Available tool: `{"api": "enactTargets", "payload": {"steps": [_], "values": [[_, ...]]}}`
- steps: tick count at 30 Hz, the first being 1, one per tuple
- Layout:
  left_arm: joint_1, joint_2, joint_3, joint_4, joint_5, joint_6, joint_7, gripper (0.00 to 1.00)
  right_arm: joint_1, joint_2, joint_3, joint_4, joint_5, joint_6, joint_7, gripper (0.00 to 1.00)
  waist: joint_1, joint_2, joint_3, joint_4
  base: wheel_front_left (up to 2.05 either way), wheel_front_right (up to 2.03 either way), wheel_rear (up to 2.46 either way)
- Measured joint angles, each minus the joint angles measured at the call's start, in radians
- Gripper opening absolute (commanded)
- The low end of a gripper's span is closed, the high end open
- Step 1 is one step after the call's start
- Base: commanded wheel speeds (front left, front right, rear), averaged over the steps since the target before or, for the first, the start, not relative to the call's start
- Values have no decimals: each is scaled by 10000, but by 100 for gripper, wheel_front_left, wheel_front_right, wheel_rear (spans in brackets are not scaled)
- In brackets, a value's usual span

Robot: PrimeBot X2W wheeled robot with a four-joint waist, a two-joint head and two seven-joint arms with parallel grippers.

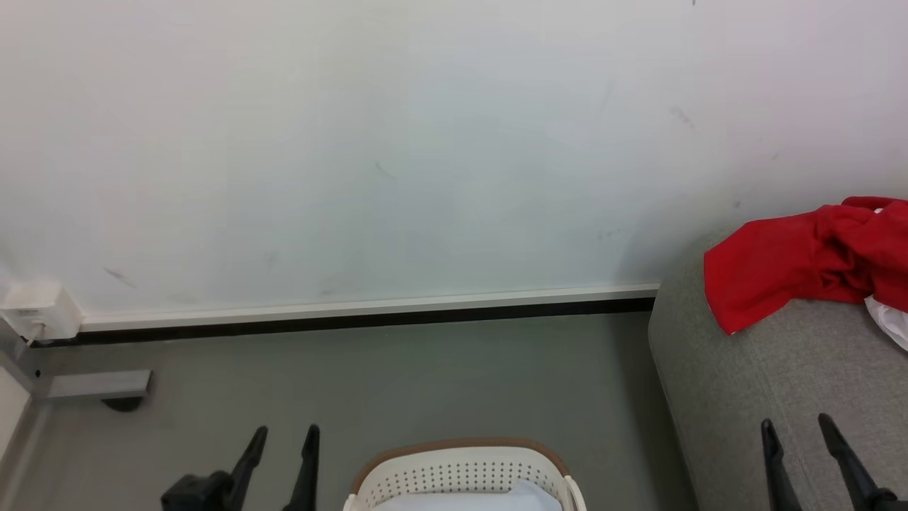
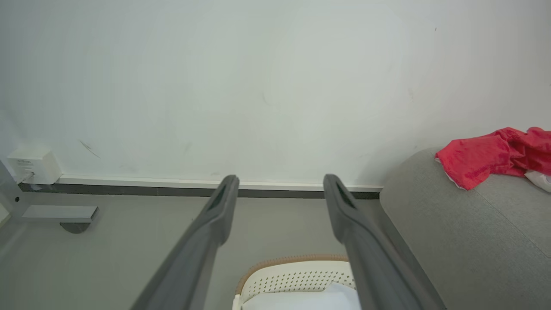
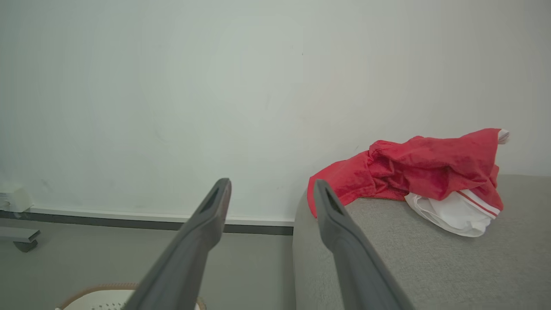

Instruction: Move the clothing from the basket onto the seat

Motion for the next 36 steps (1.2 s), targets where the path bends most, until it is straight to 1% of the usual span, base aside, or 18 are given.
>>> {"api": "enactTargets", "payload": {"steps": [3,7,13,18,22,27,36], "values": [[395,-244,614,127,422,-330,0,100,12,115,205,270,-368,0,0,100,1,0,-120,33,0,0,0],[749,-577,1175,178,1043,-752,0,100,11,372,86,502,-472,0,0,100,1,0,-248,106,0,0,0],[983,-1127,1894,63,1703,-1197,0,100,216,477,109,721,-495,0,0,100,2,0,-363,308,0,0,0],[1107,-1381,2339,144,1983,-1547,0,100,243,466,107,775,-495,0,0,100,2,0,-432,422,0,0,0],[1111,-1538,2527,205,2240,-1733,0,100,242,466,119,784,-495,0,0,100,2,0,-439,452,0,0,0],[1110,-1645,2769,299,2372,-1856,0,100,242,466,132,786,-495,0,0,100,2,0,-395,455,0,0,0],[1084,-1770,2963,370,2539,-1988,0,100,243,420,-17,786,-439,0,0,100,2,0,-340,485,0,0,0]]}}
